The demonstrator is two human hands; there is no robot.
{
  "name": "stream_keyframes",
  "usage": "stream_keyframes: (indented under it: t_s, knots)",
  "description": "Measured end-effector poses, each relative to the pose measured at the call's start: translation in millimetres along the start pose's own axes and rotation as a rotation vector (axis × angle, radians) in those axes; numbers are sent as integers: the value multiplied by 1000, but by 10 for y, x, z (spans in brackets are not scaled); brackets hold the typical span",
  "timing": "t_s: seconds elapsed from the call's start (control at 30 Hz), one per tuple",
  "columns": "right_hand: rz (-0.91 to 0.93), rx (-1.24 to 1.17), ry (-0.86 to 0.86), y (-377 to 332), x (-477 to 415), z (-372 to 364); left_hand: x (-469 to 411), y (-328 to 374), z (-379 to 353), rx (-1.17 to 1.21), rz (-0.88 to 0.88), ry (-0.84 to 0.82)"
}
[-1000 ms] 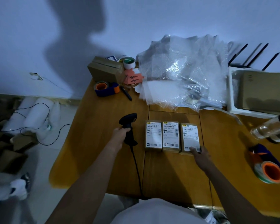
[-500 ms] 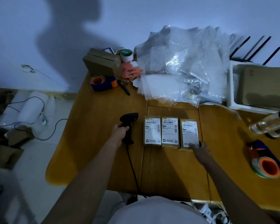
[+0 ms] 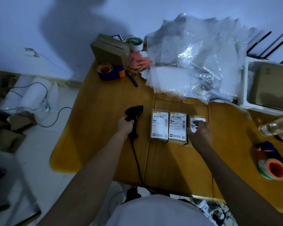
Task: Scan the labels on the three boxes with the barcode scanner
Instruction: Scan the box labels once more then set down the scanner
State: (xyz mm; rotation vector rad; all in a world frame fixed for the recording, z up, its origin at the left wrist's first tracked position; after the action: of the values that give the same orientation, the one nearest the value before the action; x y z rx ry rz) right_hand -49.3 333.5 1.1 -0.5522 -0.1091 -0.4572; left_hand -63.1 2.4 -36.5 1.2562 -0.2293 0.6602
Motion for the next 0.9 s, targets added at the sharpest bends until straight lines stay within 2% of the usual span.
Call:
stream_keyframes:
  t_s: [0.33,0.73,0.9]
  knots:
    - [248,62,-201,-953,123,-437,49,77,212,-30,-25,-46]
    - [386,205,-449,-1459,392,-883,184,-79,429,-113,-71,-56]
    - [449,212,-463,-1565,512,-940,243,-54,444,-181,-141,-87]
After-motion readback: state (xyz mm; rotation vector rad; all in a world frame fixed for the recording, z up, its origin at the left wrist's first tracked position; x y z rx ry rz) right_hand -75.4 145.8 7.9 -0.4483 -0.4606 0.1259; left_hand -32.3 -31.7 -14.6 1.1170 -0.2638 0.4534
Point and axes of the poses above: each hand's wrist, its own x-axis away from the middle knuckle, its own z-axis out of the back of the hand, y = z × x, the point moved 4 cm from there along -x, towards the middle knuckle, and after that the axes turned 9 degrees about -z, right-handed, at the moved point
